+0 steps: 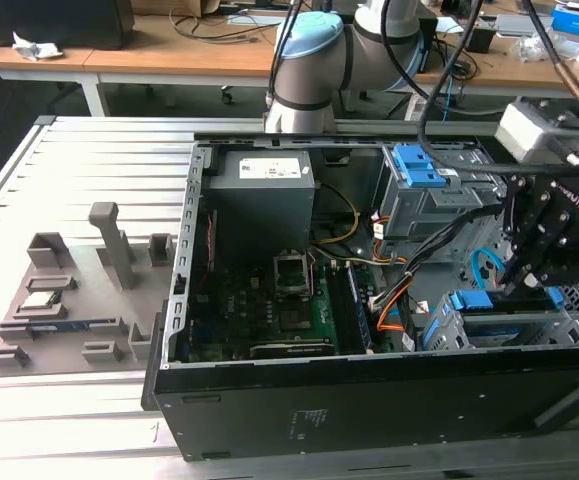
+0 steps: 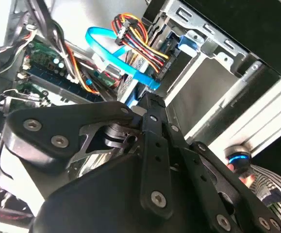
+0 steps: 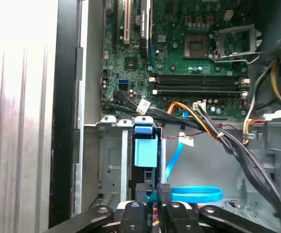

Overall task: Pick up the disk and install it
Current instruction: 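Insert the second disk wire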

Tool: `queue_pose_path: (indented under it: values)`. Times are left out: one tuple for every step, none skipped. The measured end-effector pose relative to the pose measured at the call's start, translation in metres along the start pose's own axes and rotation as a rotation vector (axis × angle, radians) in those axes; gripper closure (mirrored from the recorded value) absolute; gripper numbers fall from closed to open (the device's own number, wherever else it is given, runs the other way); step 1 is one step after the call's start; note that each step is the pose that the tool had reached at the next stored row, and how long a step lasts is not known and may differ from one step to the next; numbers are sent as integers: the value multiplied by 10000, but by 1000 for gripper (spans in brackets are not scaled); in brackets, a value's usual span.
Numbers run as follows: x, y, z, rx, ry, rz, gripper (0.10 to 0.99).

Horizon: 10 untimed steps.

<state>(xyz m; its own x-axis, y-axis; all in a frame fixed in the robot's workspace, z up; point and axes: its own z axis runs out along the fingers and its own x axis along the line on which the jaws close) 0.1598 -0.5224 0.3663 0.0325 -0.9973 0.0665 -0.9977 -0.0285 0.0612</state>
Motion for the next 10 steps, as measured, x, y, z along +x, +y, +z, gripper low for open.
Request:
queue_pose_path:
  values:
    - [-22, 13, -191, 2, 1, 1, 980]
    - [-21, 14, -203, 2, -1, 1, 980]
    - [-21, 14, -203, 2, -2, 1, 980]
    - [-21, 14, -205, 3, 2, 1, 980]
    - [-21, 14, -206, 2, 2, 1, 980]
    - [-21, 14, -205, 2, 1, 1, 980]
    - [-21, 14, -206, 2, 1, 1, 980]
    - [-21, 14, -207, 2, 1, 1, 980]
    - [-20, 14, -207, 2, 2, 1, 980]
    - [-21, 14, -207, 3, 1, 1, 980]
